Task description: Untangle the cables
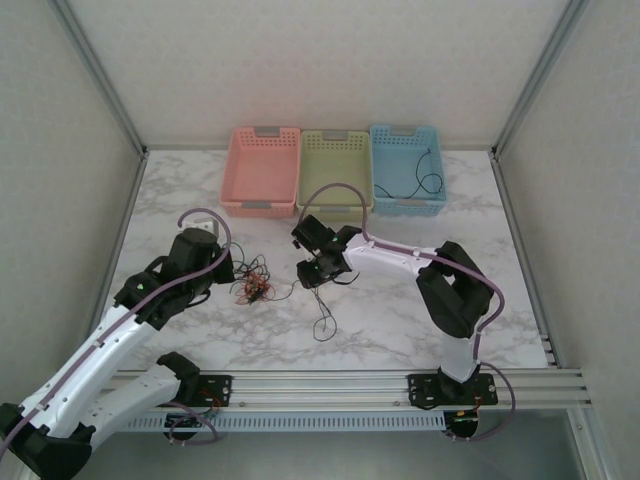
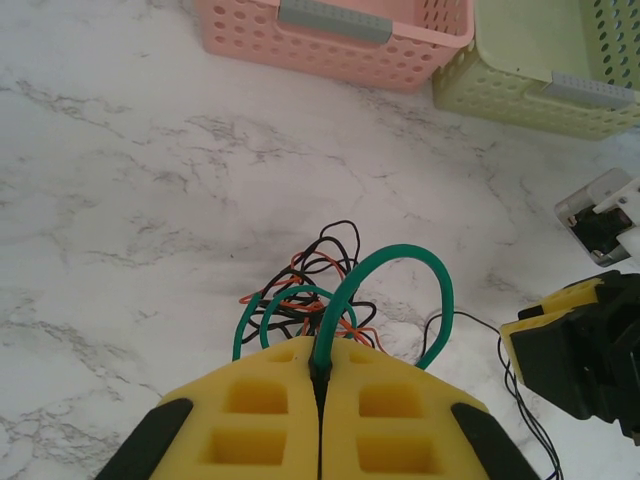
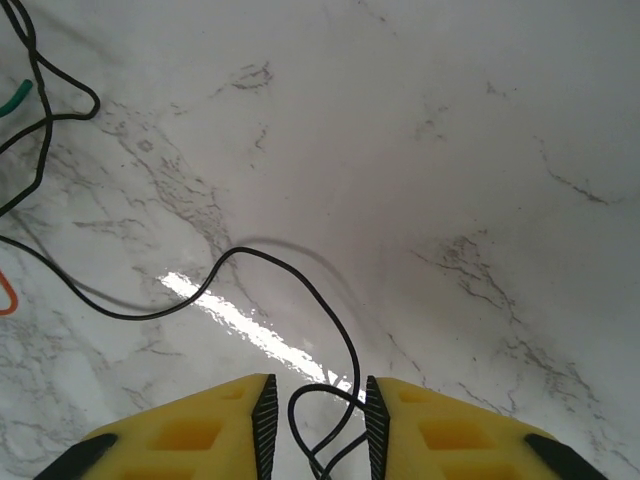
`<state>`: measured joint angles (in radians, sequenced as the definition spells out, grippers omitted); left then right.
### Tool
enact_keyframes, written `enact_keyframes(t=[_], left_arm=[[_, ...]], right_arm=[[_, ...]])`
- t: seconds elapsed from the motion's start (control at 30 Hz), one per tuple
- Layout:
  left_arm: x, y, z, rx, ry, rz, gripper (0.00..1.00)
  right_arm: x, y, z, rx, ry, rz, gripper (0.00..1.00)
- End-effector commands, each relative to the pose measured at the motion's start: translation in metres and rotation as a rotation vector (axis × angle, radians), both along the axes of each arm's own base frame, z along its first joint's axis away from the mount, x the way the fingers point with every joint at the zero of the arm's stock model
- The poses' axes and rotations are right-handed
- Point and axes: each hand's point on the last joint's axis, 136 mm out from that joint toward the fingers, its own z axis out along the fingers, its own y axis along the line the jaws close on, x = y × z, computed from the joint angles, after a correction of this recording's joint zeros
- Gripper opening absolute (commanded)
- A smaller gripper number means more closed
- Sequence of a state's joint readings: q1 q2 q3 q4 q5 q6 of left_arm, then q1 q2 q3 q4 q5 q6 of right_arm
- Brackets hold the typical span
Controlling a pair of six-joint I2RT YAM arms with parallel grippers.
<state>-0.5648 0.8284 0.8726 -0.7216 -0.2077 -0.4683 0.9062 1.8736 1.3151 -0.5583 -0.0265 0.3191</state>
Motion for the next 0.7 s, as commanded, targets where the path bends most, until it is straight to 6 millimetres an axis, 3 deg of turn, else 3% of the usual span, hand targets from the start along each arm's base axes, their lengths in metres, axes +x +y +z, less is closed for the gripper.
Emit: enact_keyframes(t=[0.0, 0.33, 0.67], left_arm=[[0.002, 0.005, 0.001, -0.004, -0.016, 0.030, 0.00], [0.003, 0.005, -0.002, 0.002, -0.008, 0.033, 0.00], [0.004, 0.005, -0.003, 0.004, -0.005, 0.033, 0.00]], right_arm=[[-0.002, 0.002, -0.008, -0.001, 0.004, -0.024, 0.33], [-0.004, -0.006, -0.037, -0.079, 0.037, -0.024, 0.37], [-0.012, -0.012, -0.052, -0.123, 0.066, -0.011, 0.35]])
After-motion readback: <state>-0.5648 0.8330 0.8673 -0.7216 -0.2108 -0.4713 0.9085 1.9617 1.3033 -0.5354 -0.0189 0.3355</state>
